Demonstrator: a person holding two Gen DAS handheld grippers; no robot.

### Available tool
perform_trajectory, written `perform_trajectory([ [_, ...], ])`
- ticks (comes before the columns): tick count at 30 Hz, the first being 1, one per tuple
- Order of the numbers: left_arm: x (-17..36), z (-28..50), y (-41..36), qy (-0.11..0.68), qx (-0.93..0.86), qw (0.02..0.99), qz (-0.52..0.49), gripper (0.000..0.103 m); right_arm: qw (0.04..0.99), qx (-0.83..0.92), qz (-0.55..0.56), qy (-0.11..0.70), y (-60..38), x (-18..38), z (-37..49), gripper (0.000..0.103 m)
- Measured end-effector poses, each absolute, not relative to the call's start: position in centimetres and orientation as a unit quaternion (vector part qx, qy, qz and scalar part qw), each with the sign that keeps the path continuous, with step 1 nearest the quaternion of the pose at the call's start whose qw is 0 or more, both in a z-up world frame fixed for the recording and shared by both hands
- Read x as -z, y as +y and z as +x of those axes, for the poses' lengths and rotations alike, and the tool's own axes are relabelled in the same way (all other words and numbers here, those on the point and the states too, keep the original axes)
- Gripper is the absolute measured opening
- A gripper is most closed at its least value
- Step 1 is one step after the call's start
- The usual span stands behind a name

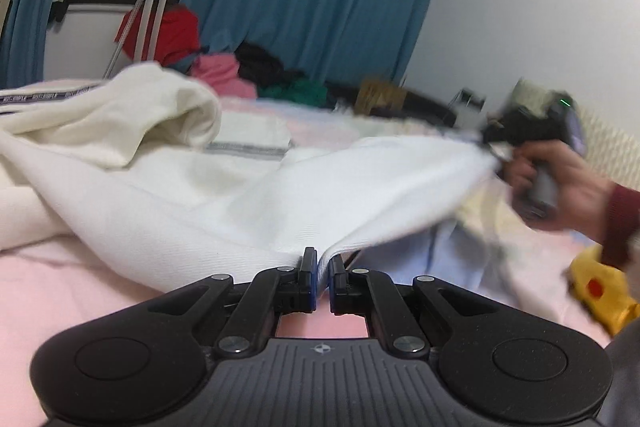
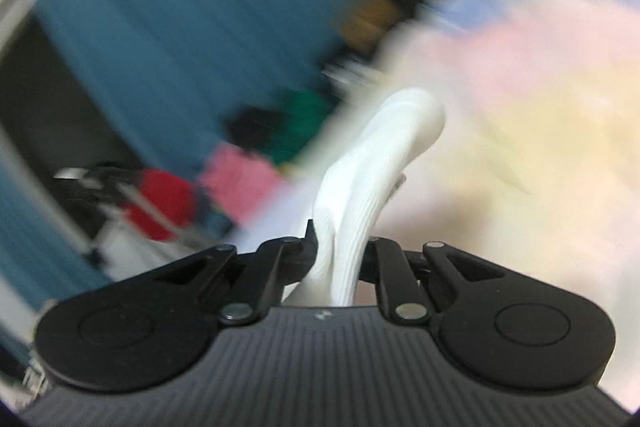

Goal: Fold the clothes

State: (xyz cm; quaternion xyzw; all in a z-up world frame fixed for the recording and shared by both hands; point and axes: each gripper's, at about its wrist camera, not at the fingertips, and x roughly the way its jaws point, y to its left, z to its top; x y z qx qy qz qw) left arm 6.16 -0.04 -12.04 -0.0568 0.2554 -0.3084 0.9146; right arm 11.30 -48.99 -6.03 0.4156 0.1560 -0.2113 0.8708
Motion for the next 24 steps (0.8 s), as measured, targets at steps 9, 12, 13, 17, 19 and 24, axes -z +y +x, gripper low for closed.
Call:
perform_trajectory([
  [9, 13.2, 5.9, -0.3, 0.293, 0.281, 0.913, -0.045, 0.006, 0.743, 0.132, 0.624, 0.203, -54.3, 13.7, 5.0, 0.013],
  [12, 13.3, 5.6, -0.2, 0.293, 0.281, 0.913, -0.051, 0.007, 0.727, 0.120, 0.647, 0.196, -55.0, 14.7, 4.8, 0.013],
  [13, 13.2, 5.5, -0.2, 0.291, 0.282, 0.913, -0.050, 0.007, 0.725, 0.126, 0.648, 0.198, -55.2, 15.0, 4.9, 0.013],
  [17, 13.3, 5.4, 0.0, 0.295, 0.279, 0.912, -0.058, 0.007, 0.710, 0.152, 0.657, 0.202, -55.7, 16.0, 5.0, 0.015],
  [19, 13.3, 5.3, 0.0, 0.295, 0.277, 0.912, -0.061, 0.007, 0.707, 0.157, 0.661, 0.199, -55.9, 16.4, 5.1, 0.015],
  [24, 13.5, 5.0, -0.4, 0.293, 0.272, 0.916, -0.043, 0.007, 0.704, 0.166, 0.666, 0.184, -56.3, 17.1, 4.7, 0.016],
])
